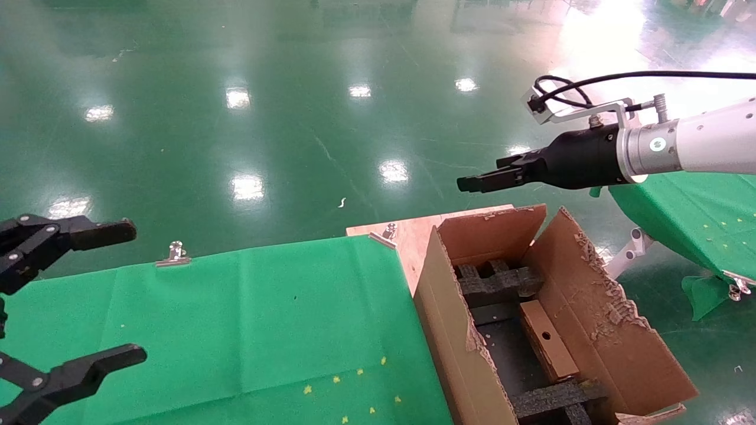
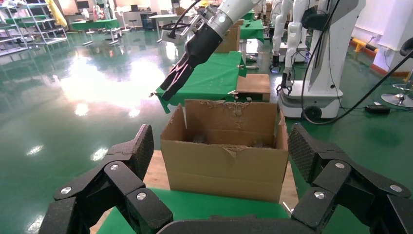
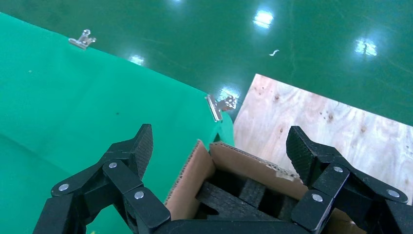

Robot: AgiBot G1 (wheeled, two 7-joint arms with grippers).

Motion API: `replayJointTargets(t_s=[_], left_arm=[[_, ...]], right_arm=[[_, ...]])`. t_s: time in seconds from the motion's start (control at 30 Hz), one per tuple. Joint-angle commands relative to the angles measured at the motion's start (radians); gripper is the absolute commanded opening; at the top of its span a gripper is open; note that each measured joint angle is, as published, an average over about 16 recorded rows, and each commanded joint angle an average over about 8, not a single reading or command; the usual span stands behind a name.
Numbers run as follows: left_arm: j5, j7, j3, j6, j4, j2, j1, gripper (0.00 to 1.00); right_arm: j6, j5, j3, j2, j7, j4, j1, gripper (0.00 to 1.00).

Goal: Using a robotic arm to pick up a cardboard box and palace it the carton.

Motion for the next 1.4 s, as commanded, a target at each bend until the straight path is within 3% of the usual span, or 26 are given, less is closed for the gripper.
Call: replayJointTargets(t_s=[0.03,0.47,1.4], left_arm=[[0.0,0.0,0.0,0.0,0.0,0.0,0.0,1.0],[0.0,0.0,0.0,0.0,0.0,0.0,0.0,1.0],[0.0,0.0,0.0,0.0,0.0,0.0,0.0,1.0]], right_arm=[[-0.009,0.009,0.006,0.008,0.001,0.019,0.005,1.0],[-0.012,0.009,0.048,0.001,-0.019,0.026,-0.044,1.0],[-0.191,0.141,0.559,0.047,-0.209,0.402,-0.43,1.0]])
